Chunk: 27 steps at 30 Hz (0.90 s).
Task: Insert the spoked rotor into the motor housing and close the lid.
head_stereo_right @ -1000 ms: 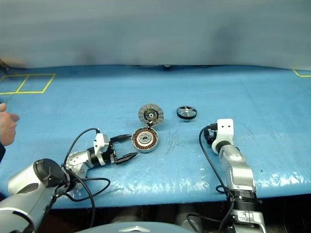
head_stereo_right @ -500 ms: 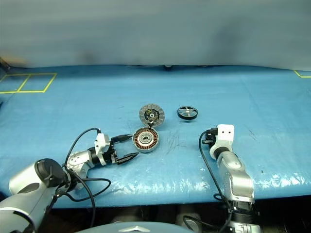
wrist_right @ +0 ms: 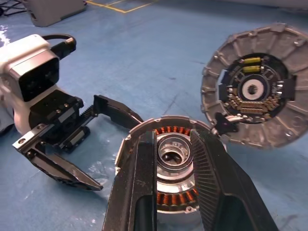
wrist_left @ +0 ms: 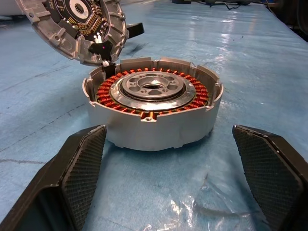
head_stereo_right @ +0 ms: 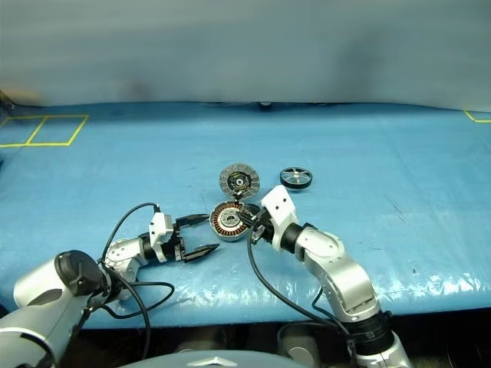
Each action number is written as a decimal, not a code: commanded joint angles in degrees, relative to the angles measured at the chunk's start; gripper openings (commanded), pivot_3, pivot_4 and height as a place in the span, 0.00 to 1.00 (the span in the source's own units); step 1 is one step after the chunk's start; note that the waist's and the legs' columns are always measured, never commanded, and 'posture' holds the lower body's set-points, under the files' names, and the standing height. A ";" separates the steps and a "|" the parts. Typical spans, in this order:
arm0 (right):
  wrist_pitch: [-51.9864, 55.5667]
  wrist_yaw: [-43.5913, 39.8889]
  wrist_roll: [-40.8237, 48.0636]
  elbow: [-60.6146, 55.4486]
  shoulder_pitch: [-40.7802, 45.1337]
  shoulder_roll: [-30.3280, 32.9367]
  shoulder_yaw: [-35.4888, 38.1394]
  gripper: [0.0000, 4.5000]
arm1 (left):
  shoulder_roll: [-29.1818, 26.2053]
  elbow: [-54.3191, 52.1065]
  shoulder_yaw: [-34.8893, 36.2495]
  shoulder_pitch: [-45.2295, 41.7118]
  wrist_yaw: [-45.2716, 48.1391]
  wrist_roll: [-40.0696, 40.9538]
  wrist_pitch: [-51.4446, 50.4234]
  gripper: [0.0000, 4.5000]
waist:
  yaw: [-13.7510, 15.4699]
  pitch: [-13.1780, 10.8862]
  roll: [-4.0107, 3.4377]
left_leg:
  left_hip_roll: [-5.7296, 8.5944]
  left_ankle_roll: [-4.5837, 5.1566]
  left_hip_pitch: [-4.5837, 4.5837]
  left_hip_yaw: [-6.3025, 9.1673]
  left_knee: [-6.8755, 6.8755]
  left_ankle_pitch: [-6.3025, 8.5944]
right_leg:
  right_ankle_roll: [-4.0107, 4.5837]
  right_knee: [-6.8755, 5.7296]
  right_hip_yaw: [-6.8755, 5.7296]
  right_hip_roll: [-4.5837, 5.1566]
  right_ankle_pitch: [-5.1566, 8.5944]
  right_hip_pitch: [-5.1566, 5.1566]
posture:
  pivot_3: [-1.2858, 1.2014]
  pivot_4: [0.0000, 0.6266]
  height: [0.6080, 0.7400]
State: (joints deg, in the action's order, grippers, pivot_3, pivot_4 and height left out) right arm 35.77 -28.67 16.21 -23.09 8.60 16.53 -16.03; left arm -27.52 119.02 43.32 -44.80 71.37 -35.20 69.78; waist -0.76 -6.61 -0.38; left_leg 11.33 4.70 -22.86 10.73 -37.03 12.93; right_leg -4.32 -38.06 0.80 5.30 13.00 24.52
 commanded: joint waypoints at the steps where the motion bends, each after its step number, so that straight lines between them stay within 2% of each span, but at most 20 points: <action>1: -0.42 -0.69 -0.85 1.92 1.81 -0.38 -1.73 0.14 | -1.13 0.98 0.41 0.11 0.82 0.23 1.22 1.00 | 0.06 0.00 0.00 | 0.00 0.00 0.00 0.00 0.00 0.00 | 0.00 0.00 0.00 0.00 0.00 0.00 | 0.52 0.24 1.00; 12: -2.43 -1.49 -2.72 11.80 6.37 -3.93 -3.77 0.14 | -2.23 0.98 0.49 0.81 1.82 0.28 1.11 1.00 | -0.04 0.00 0.00 | 0.00 -0.03 0.01 0.00 0.01 -0.01 | 0.01 -0.03 0.01 -0.02 -0.01 0.03 | 0.52 0.24 1.00; 27: -4.32 -2.59 -4.65 17.34 9.05 -5.67 -3.16 0.14 | -1.65 0.98 0.04 1.40 1.02 0.02 1.47 1.00 | -0.15 0.00 -0.01 | 0.01 -0.05 0.01 -0.01 0.00 -0.01 | 0.01 -0.05 0.04 -0.02 -0.01 0.03 | 0.52 0.24 1.00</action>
State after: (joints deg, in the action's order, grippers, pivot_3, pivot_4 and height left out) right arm 32.85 -30.90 11.71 -4.82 16.61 11.30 -19.80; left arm -29.27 119.01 43.38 -43.81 72.51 -35.18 70.60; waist -0.91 -6.61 -0.38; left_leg 11.34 4.64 -22.85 10.73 -37.03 12.91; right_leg -4.31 -38.11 0.83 5.28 12.99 24.55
